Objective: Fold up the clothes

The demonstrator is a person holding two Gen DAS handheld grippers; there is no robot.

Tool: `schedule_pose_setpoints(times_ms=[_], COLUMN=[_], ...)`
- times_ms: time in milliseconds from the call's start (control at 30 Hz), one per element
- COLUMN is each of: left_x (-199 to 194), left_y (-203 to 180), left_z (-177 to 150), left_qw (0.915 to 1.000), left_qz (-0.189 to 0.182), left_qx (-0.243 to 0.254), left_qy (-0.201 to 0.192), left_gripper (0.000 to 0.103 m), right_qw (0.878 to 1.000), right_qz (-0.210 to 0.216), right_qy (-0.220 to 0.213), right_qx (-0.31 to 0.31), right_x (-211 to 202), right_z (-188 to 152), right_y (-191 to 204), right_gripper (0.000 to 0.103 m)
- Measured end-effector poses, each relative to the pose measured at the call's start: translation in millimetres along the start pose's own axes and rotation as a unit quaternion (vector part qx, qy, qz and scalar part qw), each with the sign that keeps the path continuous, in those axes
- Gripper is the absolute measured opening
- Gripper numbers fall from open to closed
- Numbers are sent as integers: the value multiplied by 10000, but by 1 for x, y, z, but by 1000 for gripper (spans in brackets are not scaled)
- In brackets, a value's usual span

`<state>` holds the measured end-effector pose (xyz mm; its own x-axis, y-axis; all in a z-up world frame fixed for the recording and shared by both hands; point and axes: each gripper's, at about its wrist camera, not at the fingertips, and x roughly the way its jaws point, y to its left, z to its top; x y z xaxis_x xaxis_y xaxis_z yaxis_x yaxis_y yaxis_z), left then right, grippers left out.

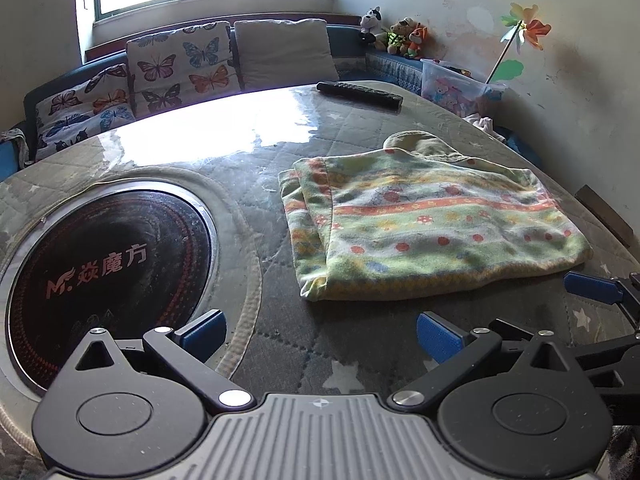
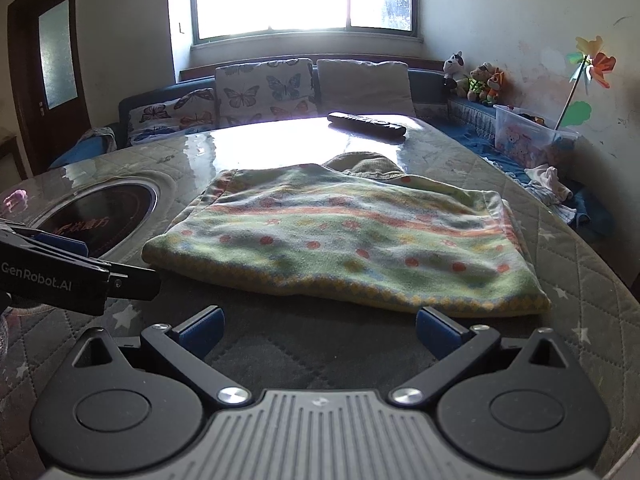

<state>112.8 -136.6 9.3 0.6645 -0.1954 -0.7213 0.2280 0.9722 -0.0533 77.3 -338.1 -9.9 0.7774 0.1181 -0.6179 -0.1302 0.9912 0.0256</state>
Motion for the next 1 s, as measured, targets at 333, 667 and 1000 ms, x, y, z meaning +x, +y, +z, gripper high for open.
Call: schedule_pose_setpoints(times_ms=[333, 667, 1000], left_x=[-5, -13, -22], left_y=[-4, -6, -7], left_z=[-9, -18, -24], left_qw=[10000, 9999, 9998], left_qz=[-37, -39, -35], left_qx=[56, 125, 141], left_qy=[19, -32, -122], left_gripper=[103, 103, 103], right_qw=[9997, 9992, 9985], right_qz=[-221, -362, -501], right_qy=[20, 79, 61], right_qx=[45, 125, 196], right_x=[-5, -10, -18], right_z=[-6, -13, -16], right_y=[3, 4, 5], right_gripper=[103, 103, 103])
